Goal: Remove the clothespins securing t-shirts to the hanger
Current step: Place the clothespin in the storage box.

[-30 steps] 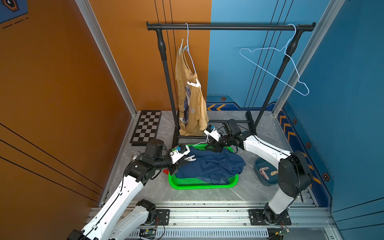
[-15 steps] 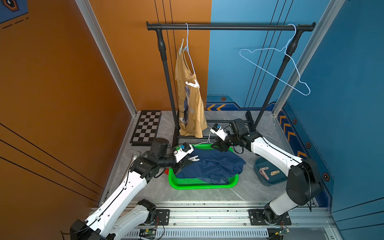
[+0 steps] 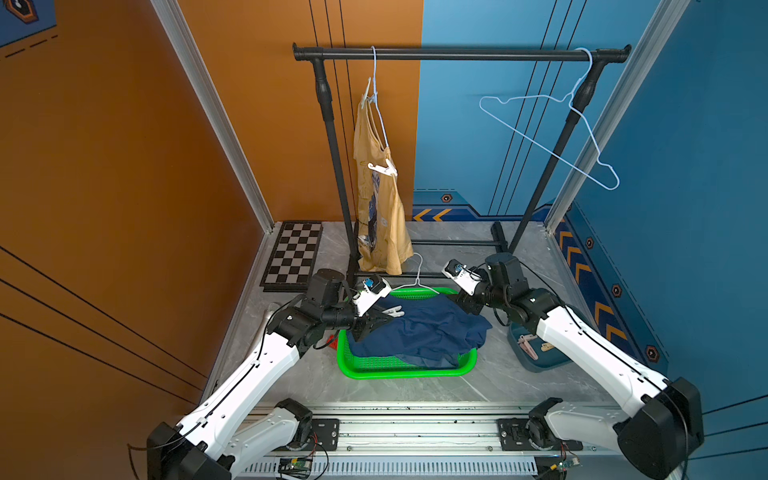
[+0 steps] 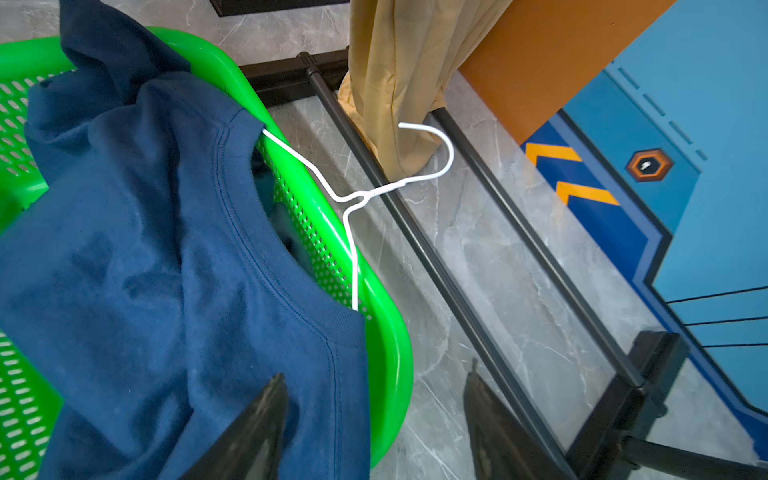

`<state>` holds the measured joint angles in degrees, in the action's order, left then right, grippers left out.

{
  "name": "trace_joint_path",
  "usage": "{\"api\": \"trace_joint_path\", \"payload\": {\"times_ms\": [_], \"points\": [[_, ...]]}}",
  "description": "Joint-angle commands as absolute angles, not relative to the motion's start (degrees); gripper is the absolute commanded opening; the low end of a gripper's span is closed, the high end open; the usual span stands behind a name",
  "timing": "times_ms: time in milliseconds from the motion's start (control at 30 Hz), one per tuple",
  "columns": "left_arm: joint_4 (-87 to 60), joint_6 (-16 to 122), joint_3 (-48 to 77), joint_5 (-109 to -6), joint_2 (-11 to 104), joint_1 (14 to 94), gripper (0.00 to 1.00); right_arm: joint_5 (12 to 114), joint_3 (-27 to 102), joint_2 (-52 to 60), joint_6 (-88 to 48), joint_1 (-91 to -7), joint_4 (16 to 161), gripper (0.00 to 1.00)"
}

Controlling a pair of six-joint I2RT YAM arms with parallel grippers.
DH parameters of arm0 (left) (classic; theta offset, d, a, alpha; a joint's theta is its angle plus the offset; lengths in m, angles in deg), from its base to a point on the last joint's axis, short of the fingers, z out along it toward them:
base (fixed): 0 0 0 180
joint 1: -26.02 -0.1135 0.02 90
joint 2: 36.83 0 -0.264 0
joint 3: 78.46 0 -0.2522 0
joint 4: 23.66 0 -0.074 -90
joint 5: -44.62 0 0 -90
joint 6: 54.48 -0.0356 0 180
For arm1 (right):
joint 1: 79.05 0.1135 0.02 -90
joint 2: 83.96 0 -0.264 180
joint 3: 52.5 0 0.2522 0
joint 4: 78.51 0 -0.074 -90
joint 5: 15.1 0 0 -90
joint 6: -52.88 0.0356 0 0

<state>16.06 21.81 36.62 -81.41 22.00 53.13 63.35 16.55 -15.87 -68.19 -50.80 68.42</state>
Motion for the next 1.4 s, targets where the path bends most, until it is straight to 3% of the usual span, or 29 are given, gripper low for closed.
{"api": "trace_joint_path", "payload": {"times_ms": [0, 233, 600, 1367], "points": [[14.0, 25.1, 35.3, -81.7, 22.7, 53.9, 0.22, 67.9, 11.8, -20.9, -74.2, -48.5, 75.2, 0.69], [13.5, 28.4, 33.7, -83.3, 24.5, 54.0, 0.22, 69.6, 2.4, -27.3, -83.3, -40.0, 92.4, 0.74], [13.5, 32.5, 32.4, -85.5, 26.0, 54.1, 0.23, 72.2, 4.0, -20.1, -89.9, -28.9, 103.7, 0.73], [13.5, 35.9, 30.6, -85.6, 28.6, 54.0, 0.24, 73.5, 9.7, -10.8, -97.0, -25.4, 105.3, 0.48]]}}
